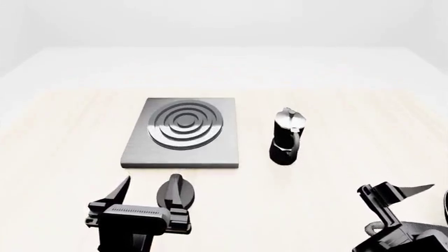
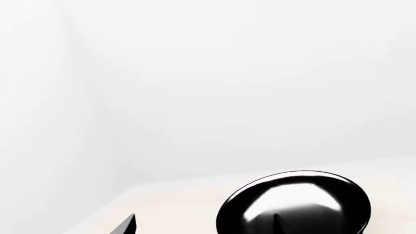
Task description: Put the frying pan on the stove.
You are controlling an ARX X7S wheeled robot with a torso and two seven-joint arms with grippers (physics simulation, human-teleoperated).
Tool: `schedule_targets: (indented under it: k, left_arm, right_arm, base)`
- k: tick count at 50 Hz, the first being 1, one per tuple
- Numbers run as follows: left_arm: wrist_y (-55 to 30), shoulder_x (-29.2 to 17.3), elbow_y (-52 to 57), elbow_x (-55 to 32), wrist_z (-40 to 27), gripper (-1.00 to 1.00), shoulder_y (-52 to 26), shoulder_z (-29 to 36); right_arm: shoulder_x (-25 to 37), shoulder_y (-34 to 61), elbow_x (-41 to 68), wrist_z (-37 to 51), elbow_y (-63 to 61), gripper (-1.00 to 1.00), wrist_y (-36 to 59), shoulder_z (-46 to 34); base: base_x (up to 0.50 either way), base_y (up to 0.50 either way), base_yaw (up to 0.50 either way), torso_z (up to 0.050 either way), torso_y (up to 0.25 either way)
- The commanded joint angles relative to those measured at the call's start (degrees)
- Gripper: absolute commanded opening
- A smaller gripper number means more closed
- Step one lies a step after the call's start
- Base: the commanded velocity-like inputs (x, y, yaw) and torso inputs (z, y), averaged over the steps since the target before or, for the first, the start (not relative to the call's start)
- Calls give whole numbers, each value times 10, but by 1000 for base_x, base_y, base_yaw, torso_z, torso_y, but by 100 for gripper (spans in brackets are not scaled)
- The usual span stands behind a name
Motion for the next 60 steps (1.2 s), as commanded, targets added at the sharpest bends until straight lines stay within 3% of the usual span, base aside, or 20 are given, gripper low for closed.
schedule_targets:
  k: [1, 23, 60]
  left_arm:
    - [-4, -5, 6, -2, -4, 100, 2, 2]
    - [13, -8, -8, -8, -6, 100, 5, 7]
    - [17, -14, -13, -10, -14, 100, 3, 22]
  right_arm:
    - [1, -7, -9, 56, 13, 100, -27, -5]
    - [9, 12, 28, 95, 59, 100, 18, -15]
    - [7, 57, 91, 120, 131, 100, 13, -26]
  base:
    - [0, 0, 0, 0, 0]
    - [0, 0, 0, 0, 0]
    - [0, 0, 0, 0, 0]
